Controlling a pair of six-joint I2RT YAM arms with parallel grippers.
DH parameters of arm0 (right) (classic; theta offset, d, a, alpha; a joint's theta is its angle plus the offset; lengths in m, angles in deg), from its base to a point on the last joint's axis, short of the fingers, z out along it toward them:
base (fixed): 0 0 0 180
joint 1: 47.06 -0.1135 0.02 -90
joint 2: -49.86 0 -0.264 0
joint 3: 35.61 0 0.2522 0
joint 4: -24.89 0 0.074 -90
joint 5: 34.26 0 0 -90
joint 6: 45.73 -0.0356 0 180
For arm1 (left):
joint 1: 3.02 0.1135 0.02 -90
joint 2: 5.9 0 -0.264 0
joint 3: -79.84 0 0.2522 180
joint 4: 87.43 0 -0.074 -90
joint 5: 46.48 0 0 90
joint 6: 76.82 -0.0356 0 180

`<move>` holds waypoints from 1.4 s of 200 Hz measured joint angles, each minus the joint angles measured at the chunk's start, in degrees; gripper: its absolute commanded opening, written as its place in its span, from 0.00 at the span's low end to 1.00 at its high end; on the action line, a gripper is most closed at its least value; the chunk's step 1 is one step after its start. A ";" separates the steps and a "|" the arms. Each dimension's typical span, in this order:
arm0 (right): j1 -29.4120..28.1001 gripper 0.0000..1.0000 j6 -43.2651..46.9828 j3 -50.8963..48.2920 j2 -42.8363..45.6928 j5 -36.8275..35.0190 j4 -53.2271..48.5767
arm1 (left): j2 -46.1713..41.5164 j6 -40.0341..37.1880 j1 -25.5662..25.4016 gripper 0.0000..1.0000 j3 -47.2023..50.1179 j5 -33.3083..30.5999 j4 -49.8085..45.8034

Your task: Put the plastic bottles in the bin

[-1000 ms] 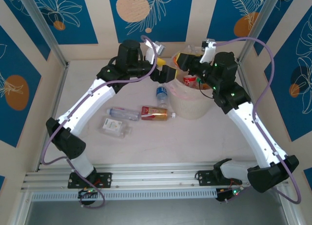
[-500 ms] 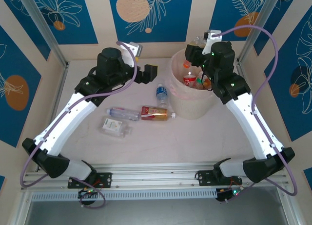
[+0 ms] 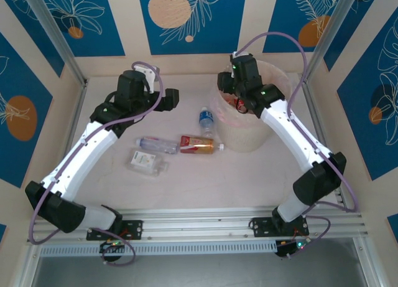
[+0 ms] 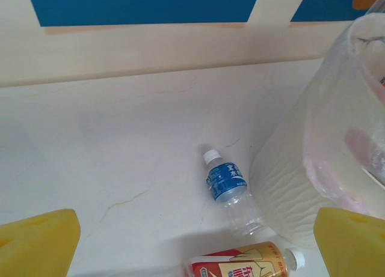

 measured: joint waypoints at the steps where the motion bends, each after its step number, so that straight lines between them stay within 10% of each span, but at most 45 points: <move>1: 0.00 0.48 -0.17 0.28 -0.22 -0.17 -0.44 | 0.00 0.04 0.04 1.00 0.00 0.02 0.02; 84: 3.02 0.84 -7.80 12.09 -9.18 -3.61 -15.98 | -0.17 0.90 2.34 0.99 0.07 0.83 -1.53; 198: -0.55 0.99 -4.48 16.59 -5.84 -2.12 -18.12 | -0.85 4.90 4.81 1.00 6.91 -1.62 -8.50; 280: -5.03 0.99 -1.73 11.96 3.26 -1.66 -17.62 | -11.45 28.41 8.44 1.00 33.11 -1.46 -11.37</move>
